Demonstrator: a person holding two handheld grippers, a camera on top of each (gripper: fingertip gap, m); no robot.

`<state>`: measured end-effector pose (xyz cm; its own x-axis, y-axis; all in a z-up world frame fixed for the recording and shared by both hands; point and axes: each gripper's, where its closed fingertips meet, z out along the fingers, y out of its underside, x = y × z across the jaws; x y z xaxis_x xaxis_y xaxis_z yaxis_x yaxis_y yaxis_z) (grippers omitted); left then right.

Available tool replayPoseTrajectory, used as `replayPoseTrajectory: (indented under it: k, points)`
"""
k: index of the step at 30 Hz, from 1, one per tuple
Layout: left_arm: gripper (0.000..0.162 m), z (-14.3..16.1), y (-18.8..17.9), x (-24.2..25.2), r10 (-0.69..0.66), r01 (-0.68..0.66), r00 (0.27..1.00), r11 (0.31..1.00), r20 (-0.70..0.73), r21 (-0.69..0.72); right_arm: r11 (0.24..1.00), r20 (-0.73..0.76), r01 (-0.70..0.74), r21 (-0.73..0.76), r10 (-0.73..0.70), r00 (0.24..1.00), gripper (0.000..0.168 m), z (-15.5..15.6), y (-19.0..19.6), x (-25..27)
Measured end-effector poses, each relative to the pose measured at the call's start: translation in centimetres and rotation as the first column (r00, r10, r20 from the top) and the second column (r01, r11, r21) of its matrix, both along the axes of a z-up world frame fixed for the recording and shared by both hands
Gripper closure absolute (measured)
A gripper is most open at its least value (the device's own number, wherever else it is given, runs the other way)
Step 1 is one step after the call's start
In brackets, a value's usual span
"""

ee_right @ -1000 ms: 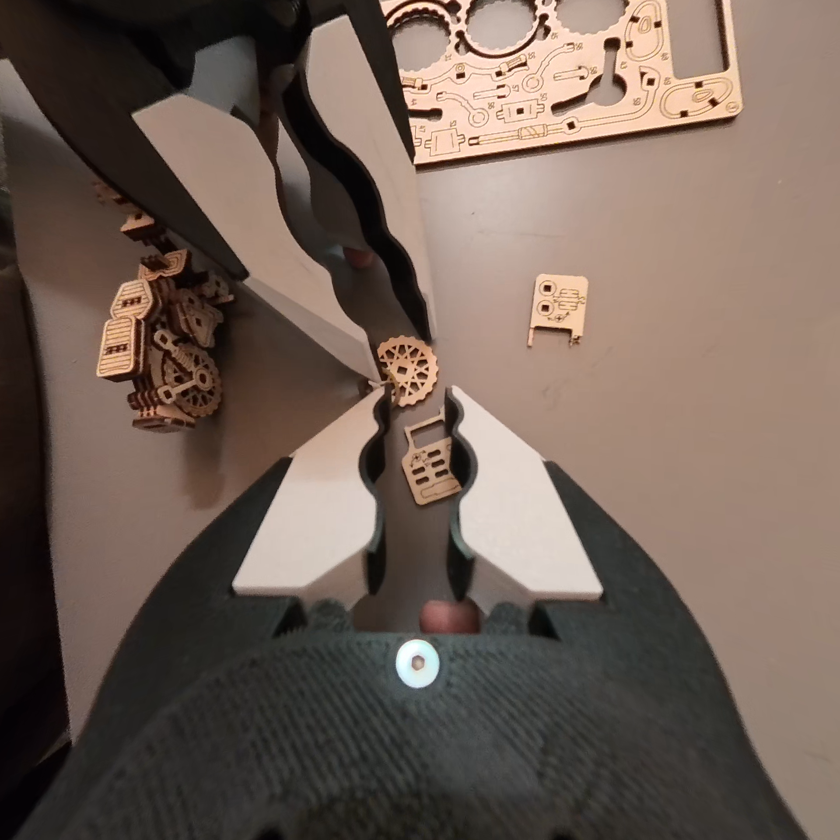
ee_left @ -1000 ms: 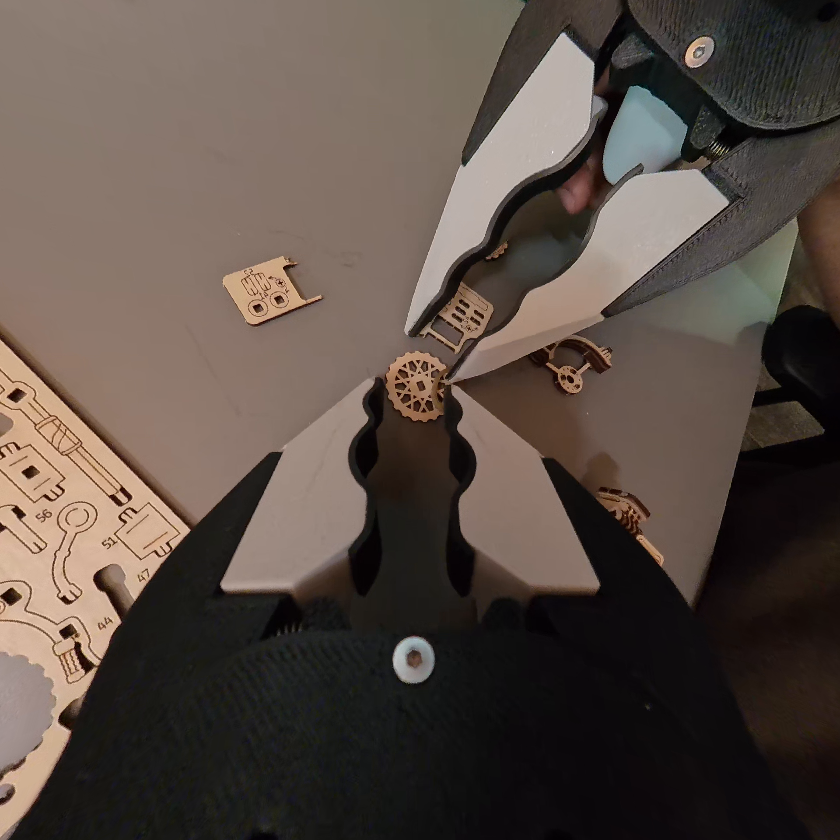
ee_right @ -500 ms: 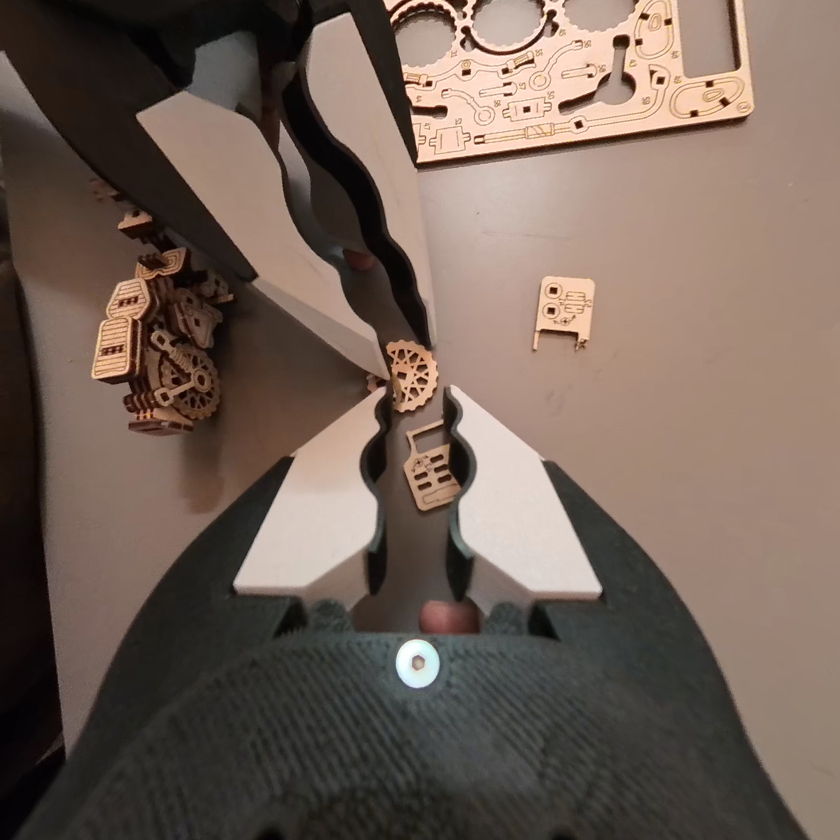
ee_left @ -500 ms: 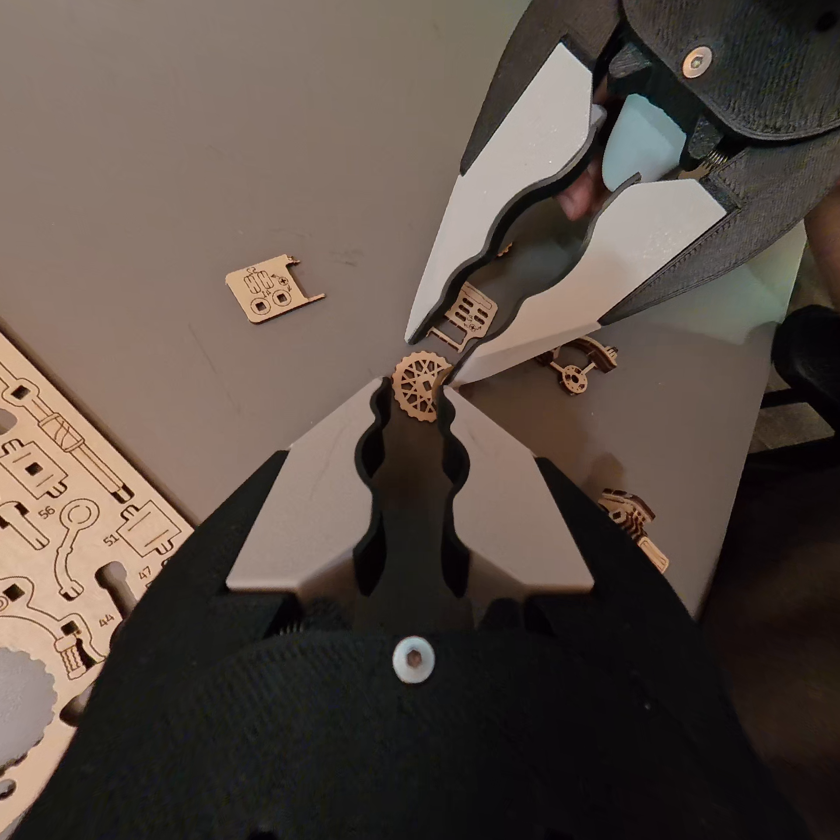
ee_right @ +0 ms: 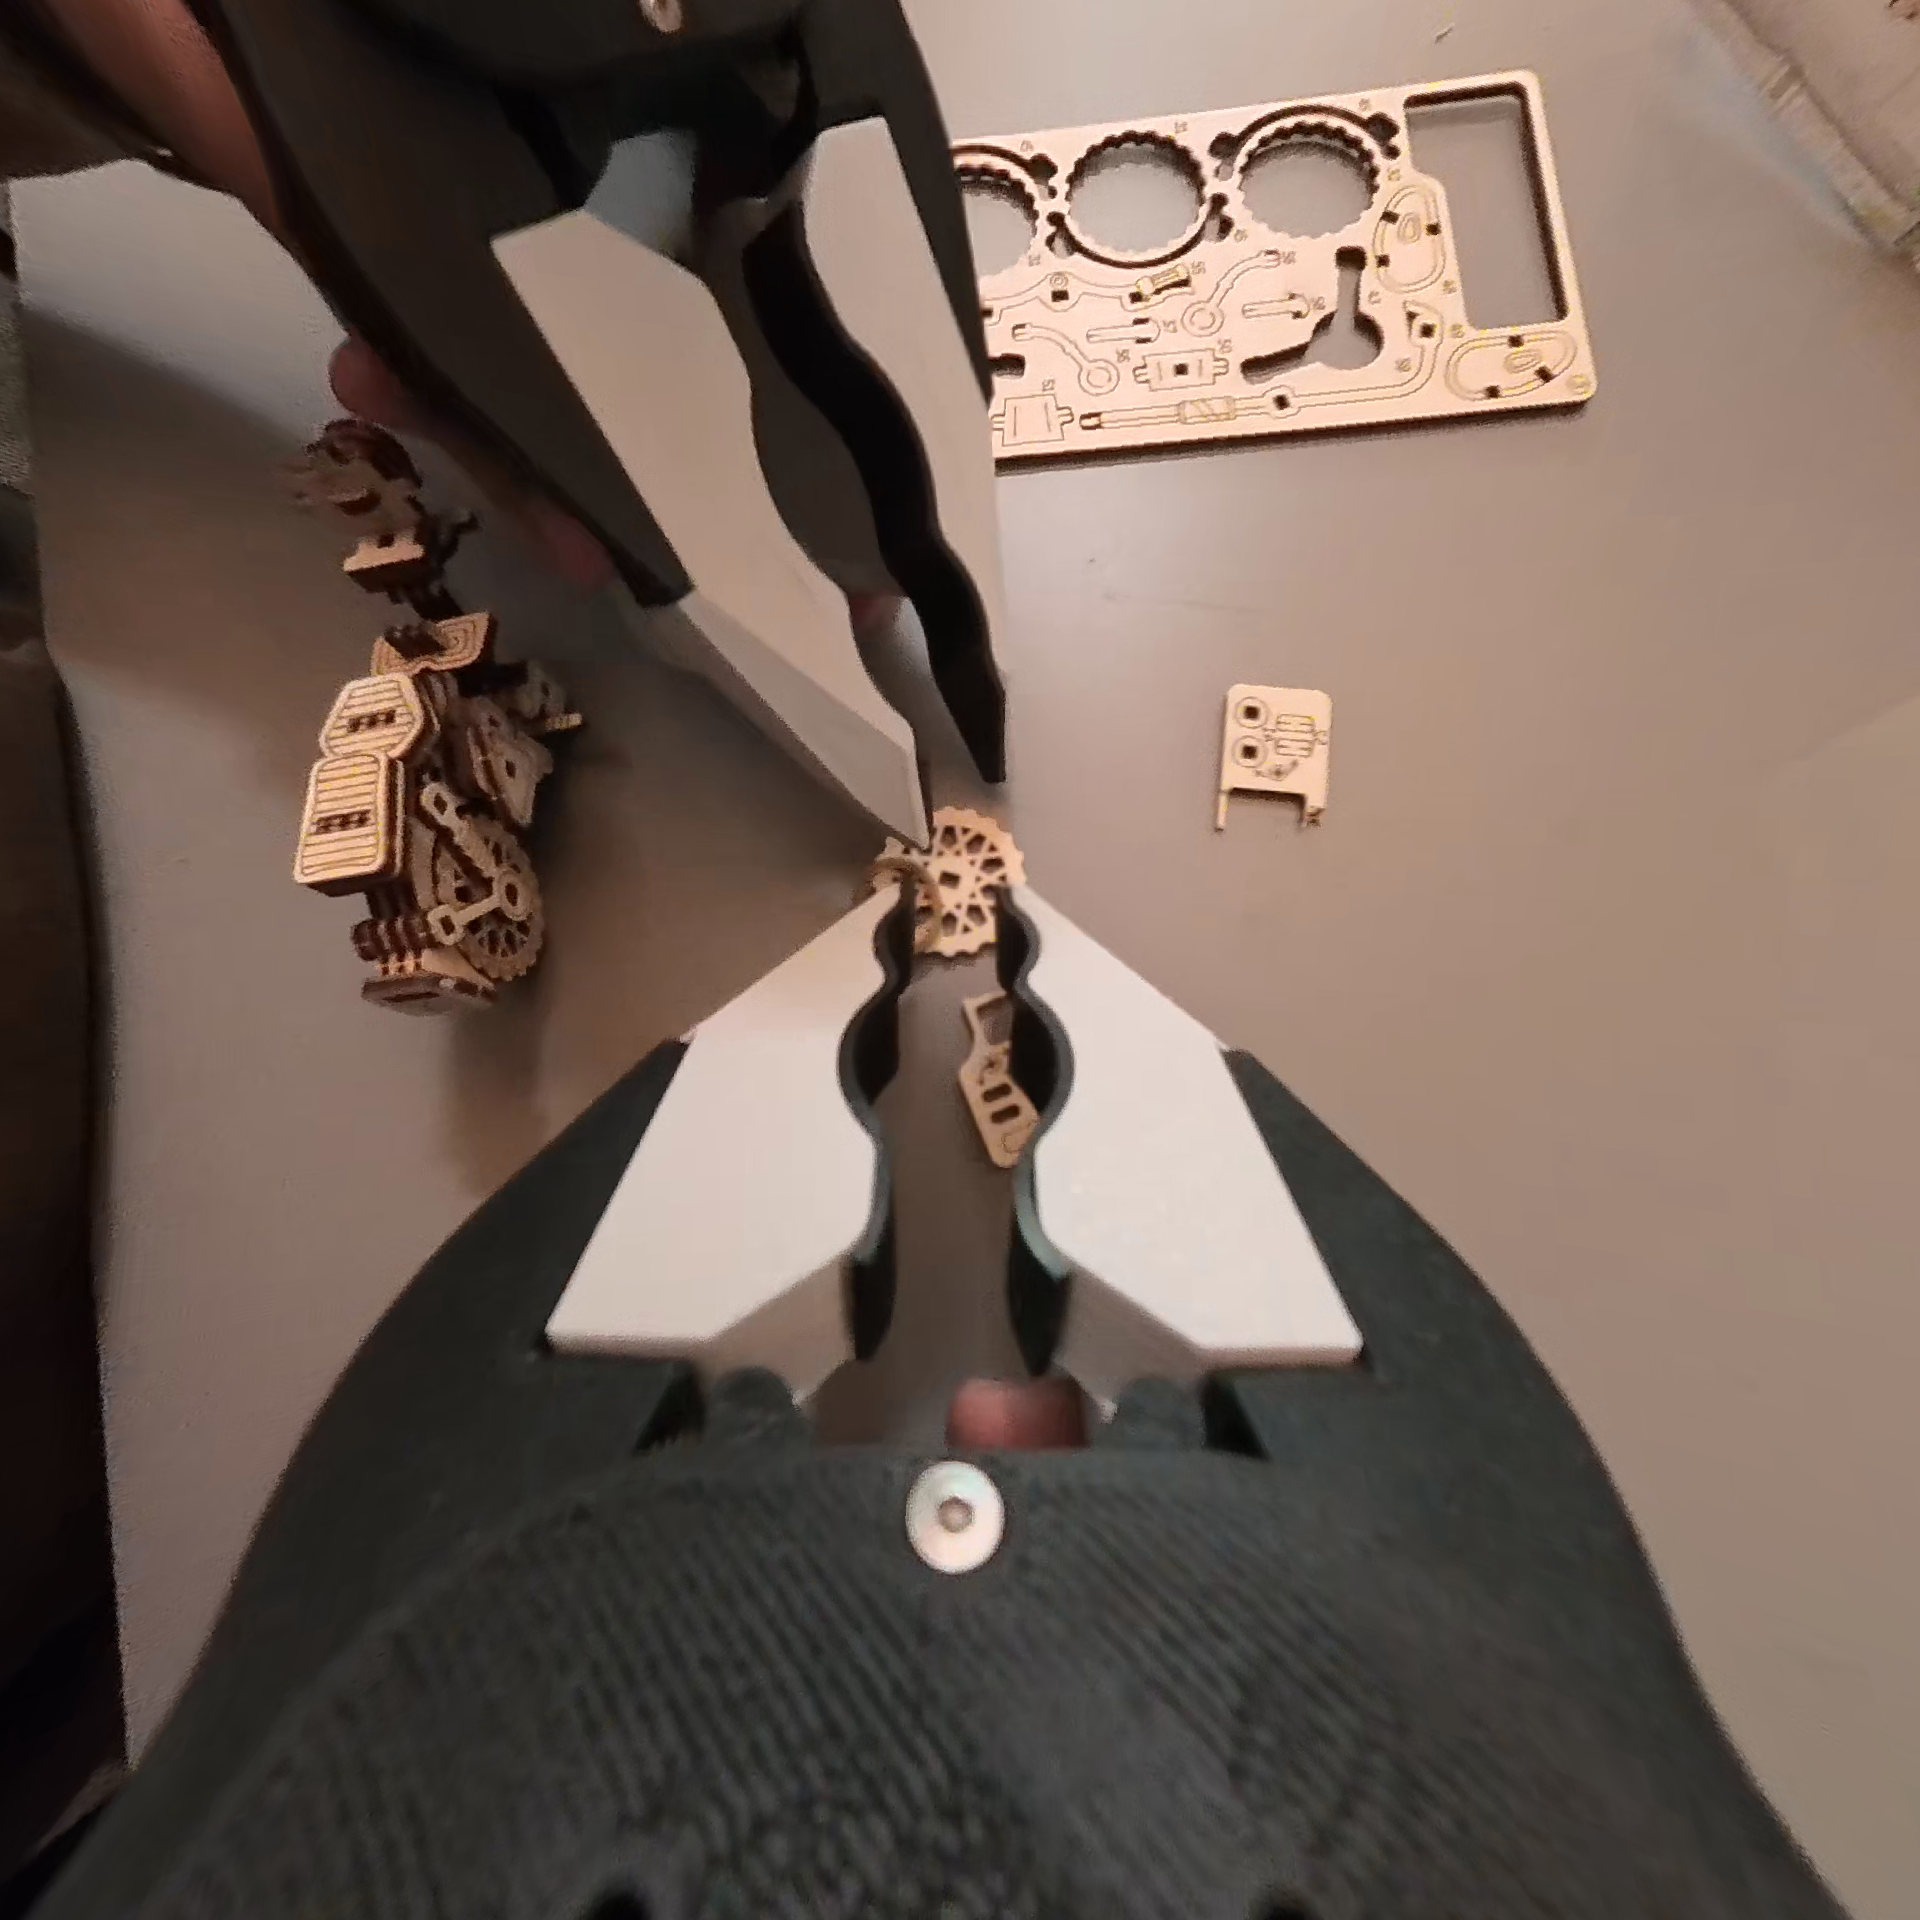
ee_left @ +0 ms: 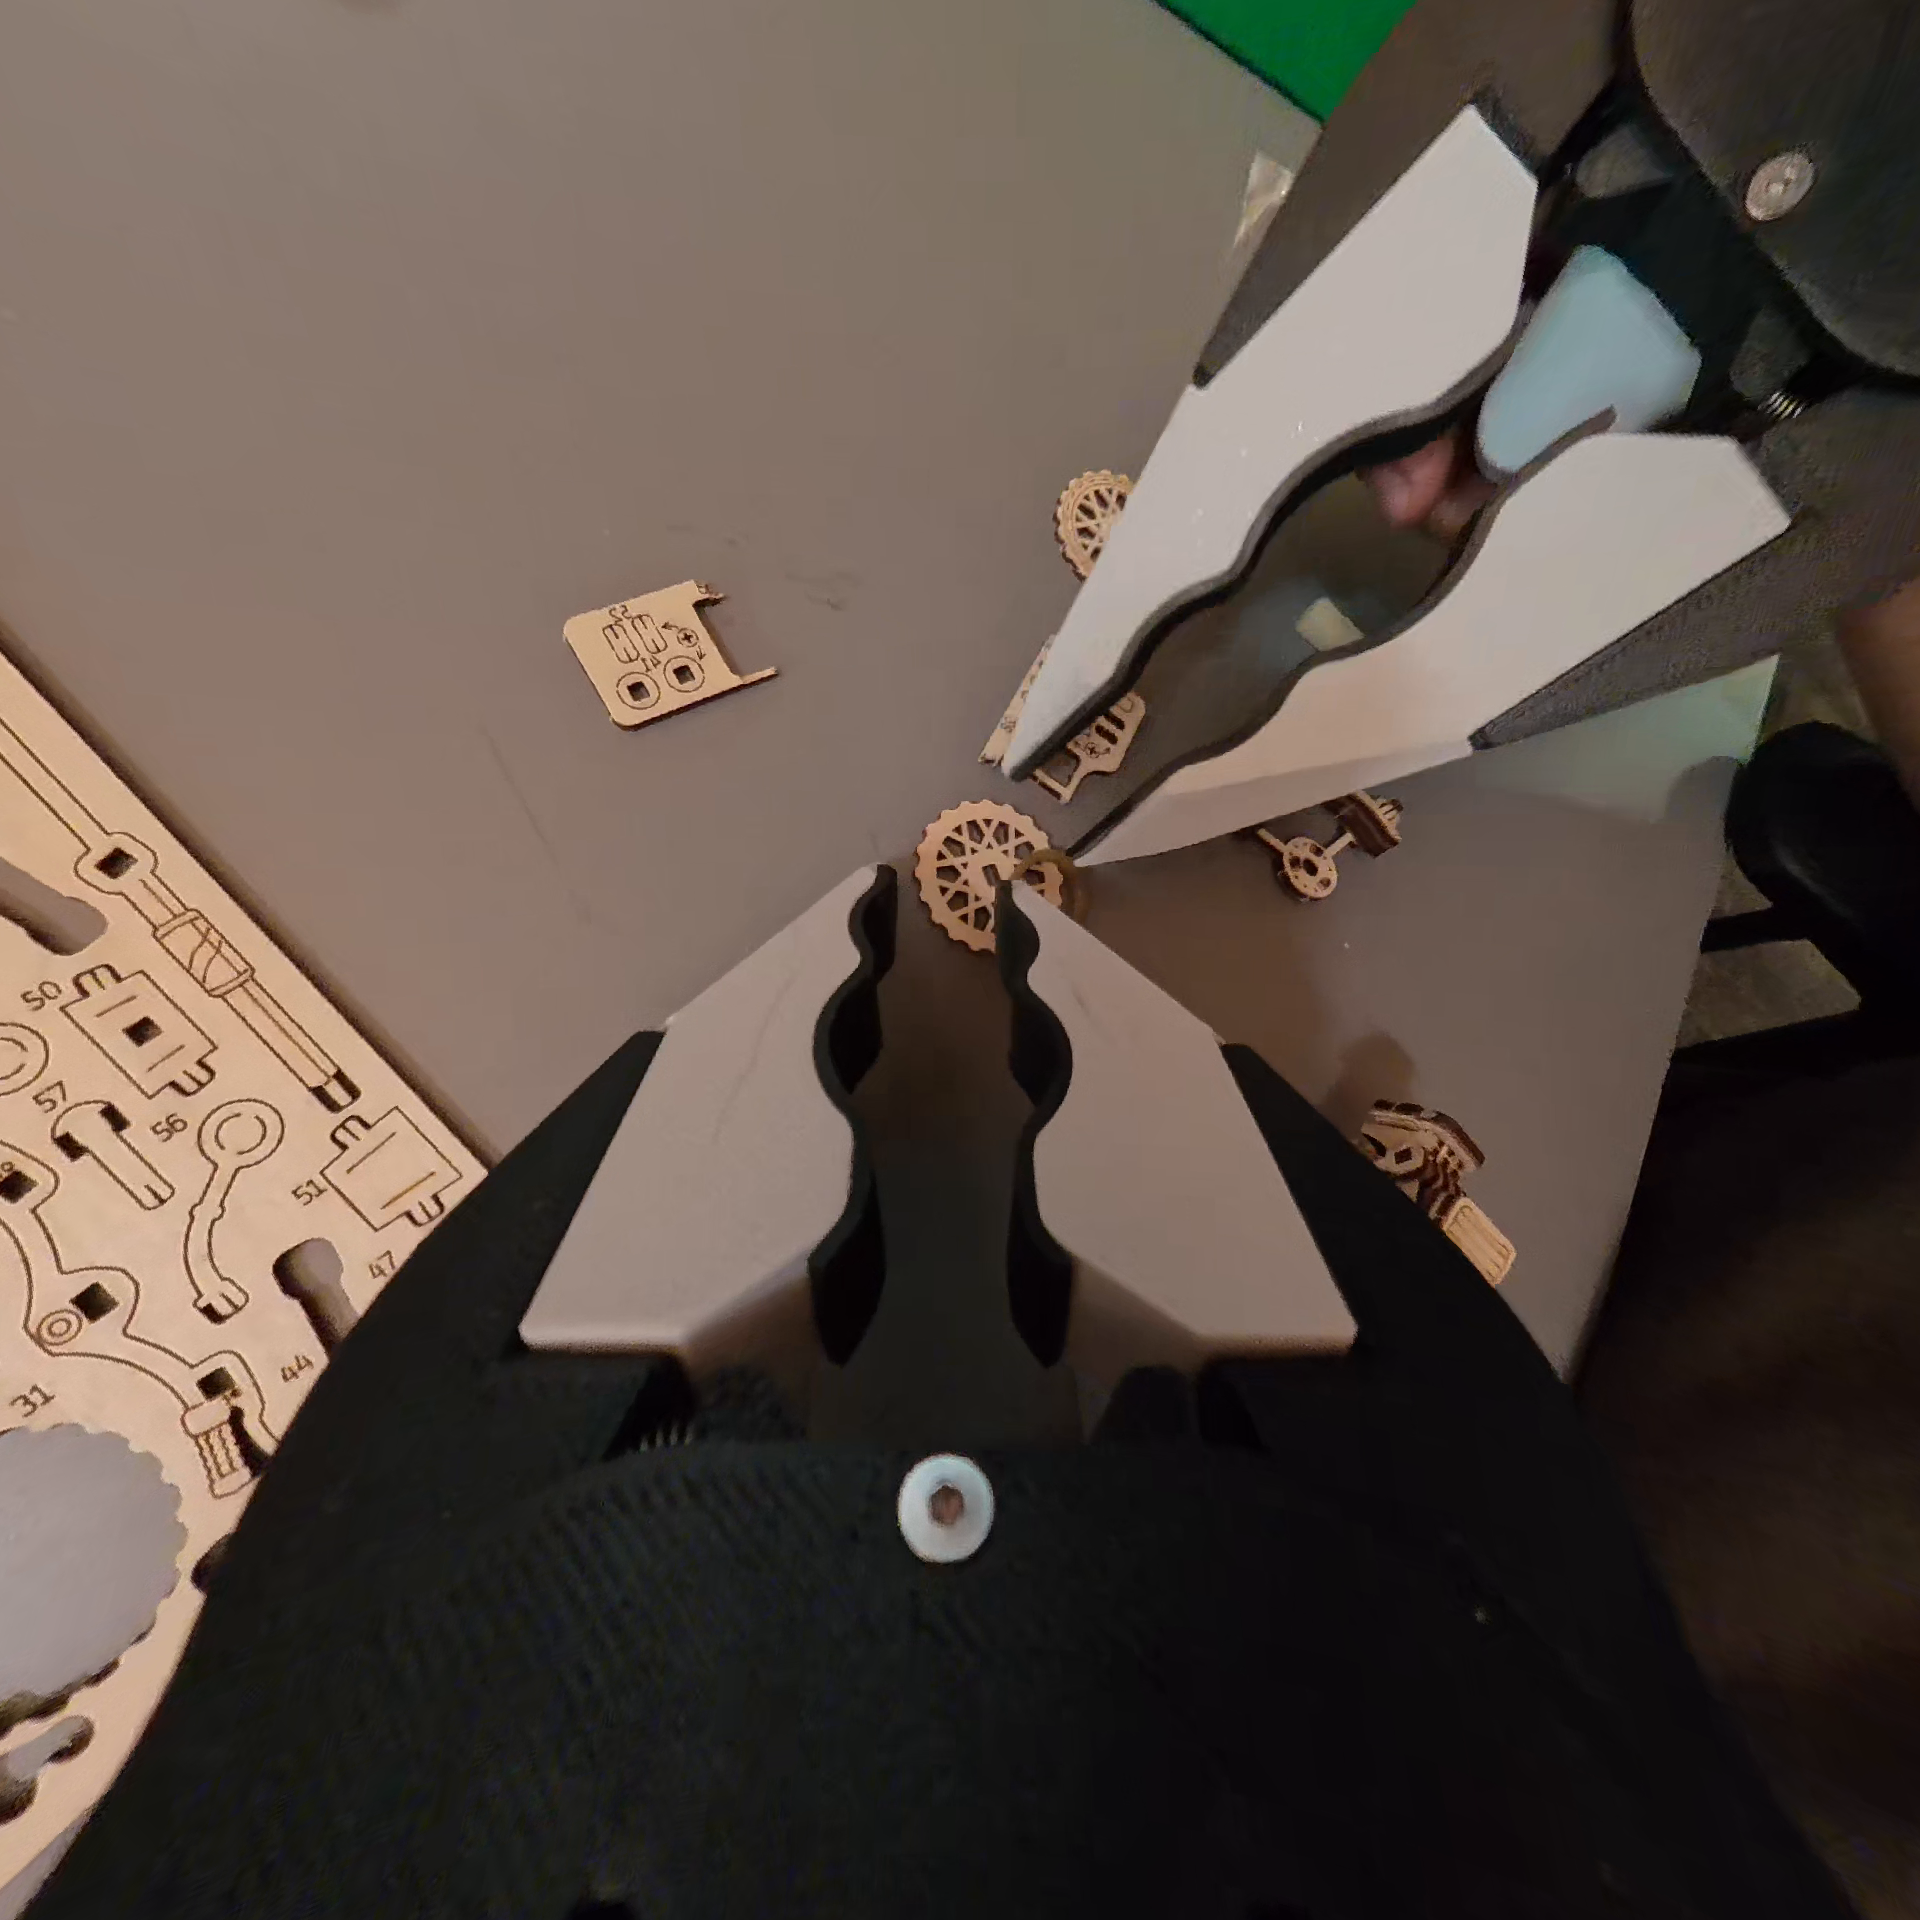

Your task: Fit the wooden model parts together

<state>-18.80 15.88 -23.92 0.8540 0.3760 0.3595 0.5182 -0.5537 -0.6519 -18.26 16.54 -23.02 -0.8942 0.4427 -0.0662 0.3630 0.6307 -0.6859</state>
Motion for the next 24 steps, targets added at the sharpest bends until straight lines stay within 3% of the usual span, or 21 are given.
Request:
replayPoseTrajectory:
  k: [12, 20, 24]
  points:
    - [0.144, 0.6, -0.5, -0.2, 0.012, -0.012, 1.0, 1.0, 0.017, 0.024, 0.997, -0.011, -0.022, 0.072, 0.023, 1.0, 0.168, -1.3, -0.8, 0.3]
    - [0.142, 2.5, 0.1, 0.5, 0.012, -0.035, 0.99, 0.986, 0.142, 0.163, 0.993, -0.088, 0.077, -0.089, -0.085, 0.993, 0.168, 1.9, -1.2, -1.0]
    - [0.158, 3.0, 0.2, 0.1, 0.043, -0.076, 0.986, 0.976, 0.163, 0.203, 0.988, -0.11, 0.104, -0.114, -0.117, 0.987, 0.168, 2.2, -1.1, -1.0]
